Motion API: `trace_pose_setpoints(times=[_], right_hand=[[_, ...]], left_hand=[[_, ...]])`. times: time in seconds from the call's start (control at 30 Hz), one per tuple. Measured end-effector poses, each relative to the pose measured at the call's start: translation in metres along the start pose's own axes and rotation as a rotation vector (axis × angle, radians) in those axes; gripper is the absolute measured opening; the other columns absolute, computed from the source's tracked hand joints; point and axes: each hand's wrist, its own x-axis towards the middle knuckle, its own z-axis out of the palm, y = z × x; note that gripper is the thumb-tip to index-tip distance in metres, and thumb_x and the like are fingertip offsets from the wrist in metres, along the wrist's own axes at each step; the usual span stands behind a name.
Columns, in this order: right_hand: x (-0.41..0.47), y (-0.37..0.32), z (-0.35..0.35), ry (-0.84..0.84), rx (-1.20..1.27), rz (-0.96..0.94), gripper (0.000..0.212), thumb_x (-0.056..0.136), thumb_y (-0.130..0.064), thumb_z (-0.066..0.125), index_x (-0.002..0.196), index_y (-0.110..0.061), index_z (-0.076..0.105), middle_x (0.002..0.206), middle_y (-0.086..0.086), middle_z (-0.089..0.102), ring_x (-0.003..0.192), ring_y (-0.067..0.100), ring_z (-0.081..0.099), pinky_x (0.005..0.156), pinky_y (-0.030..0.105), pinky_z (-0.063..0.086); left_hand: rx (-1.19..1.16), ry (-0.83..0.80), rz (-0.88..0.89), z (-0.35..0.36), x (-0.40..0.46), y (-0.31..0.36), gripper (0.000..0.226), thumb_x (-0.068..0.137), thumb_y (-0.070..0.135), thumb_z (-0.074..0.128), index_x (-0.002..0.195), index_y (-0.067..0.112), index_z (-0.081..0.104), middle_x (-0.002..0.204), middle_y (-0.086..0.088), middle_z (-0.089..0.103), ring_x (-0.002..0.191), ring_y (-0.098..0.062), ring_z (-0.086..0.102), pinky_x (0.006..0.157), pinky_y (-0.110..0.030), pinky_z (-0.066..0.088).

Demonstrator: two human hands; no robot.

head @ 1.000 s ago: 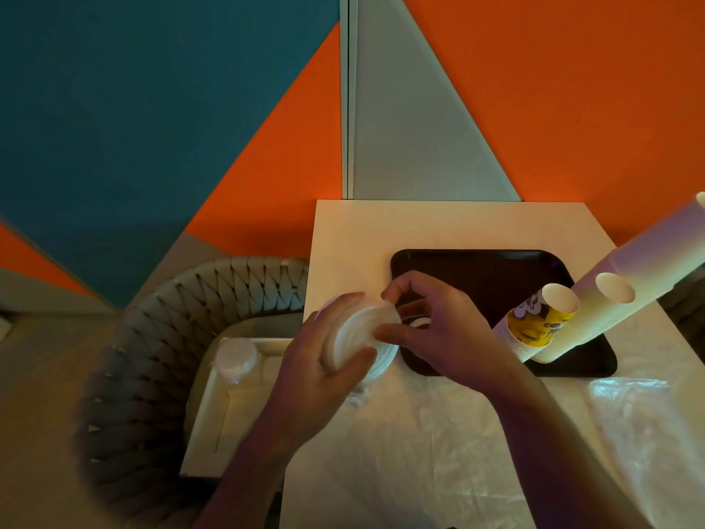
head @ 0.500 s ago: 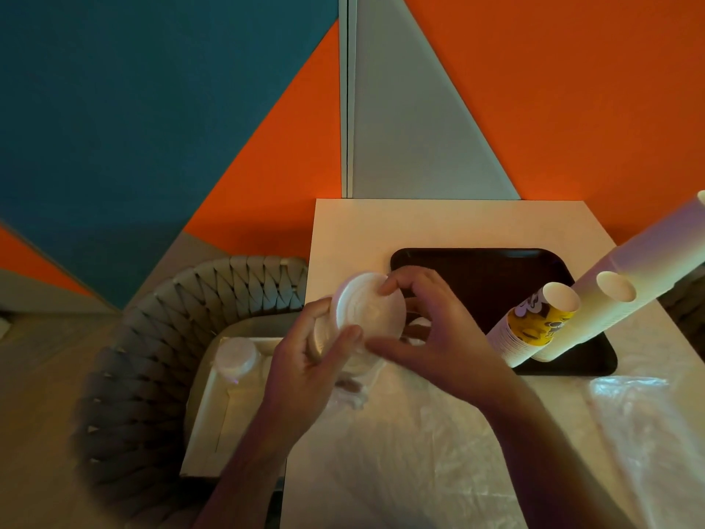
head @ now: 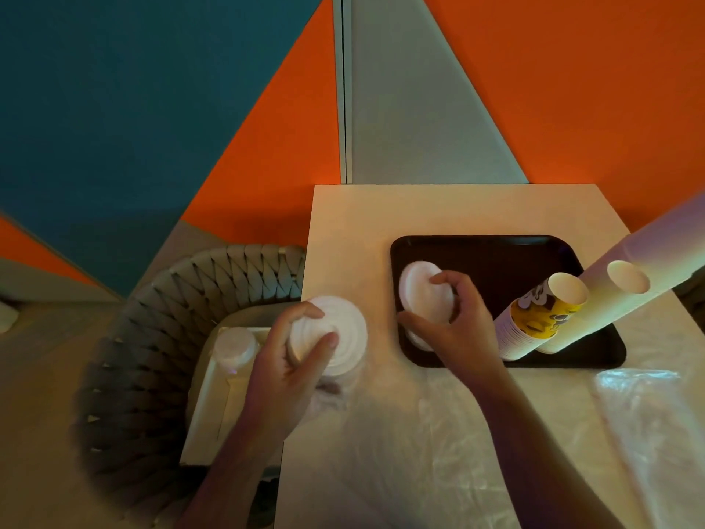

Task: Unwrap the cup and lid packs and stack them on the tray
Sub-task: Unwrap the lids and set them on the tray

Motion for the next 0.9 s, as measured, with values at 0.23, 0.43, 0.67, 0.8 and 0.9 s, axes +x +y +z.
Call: trace_pose_setpoints(times=[0.23, 0.43, 0.67, 0.8, 0.9], right_hand=[[0.038, 0.103, 0.023, -0.105, -0.368, 0.114, 0.070, 0.072, -0.039, 0.089, 0.127, -0.023, 0.050, 0.141, 0.002, 0.046, 0.126, 0.028, 0.044, 0.092, 0.038, 0.047], [0.048, 0.127, 0.034, -0.191, -0.511, 0.090, 0.074, 0.072, -0.038, 0.089, 0.132, -0.019, 0.050, 0.141, 0.003, 0.049, 0.130, 0.032, 0.041, 0.099, 0.041, 0.043], [0.045, 0.135, 0.034, -0.223, -0.559, 0.104, 0.069, 0.072, -0.043, 0.088, 0.128, -0.024, 0.054, 0.145, 0.001, 0.046, 0.134, 0.031, 0.036, 0.102, 0.045, 0.042], [0.041, 0.134, 0.034, -0.234, -0.578, 0.103, 0.064, 0.074, -0.043, 0.087, 0.127, -0.026, 0.056, 0.151, 0.003, 0.041, 0.138, 0.032, 0.032, 0.106, 0.046, 0.039], [0.041, 0.134, 0.032, -0.259, -0.563, 0.126, 0.064, 0.075, -0.043, 0.086, 0.129, -0.028, 0.055, 0.158, 0.004, 0.034, 0.142, 0.033, 0.027, 0.108, 0.048, 0.039]], left_hand=[[0.052, 0.048, -0.057, -0.008, -0.003, -0.017, 0.054, 0.072, 0.053, 0.068, 0.120, 0.064, 0.045, 0.120, 0.034, 0.055, 0.114, -0.002, 0.058, 0.092, -0.042, 0.055], [0.063, 0.028, -0.090, -0.009, -0.004, -0.022, 0.047, 0.071, 0.053, 0.068, 0.115, 0.061, 0.053, 0.117, 0.027, 0.061, 0.109, -0.001, 0.062, 0.088, -0.032, 0.054], [0.065, 0.050, -0.128, -0.007, -0.005, -0.023, 0.047, 0.076, 0.040, 0.071, 0.119, 0.053, 0.053, 0.116, 0.027, 0.061, 0.107, 0.000, 0.062, 0.088, -0.039, 0.056], [0.046, 0.045, -0.135, -0.006, -0.005, -0.019, 0.051, 0.074, 0.046, 0.072, 0.122, 0.046, 0.054, 0.116, 0.025, 0.061, 0.106, 0.000, 0.063, 0.085, -0.046, 0.059], [0.057, 0.036, -0.108, -0.007, -0.005, -0.018, 0.049, 0.070, 0.054, 0.068, 0.117, 0.055, 0.055, 0.118, 0.023, 0.062, 0.109, -0.002, 0.063, 0.082, -0.030, 0.059]])
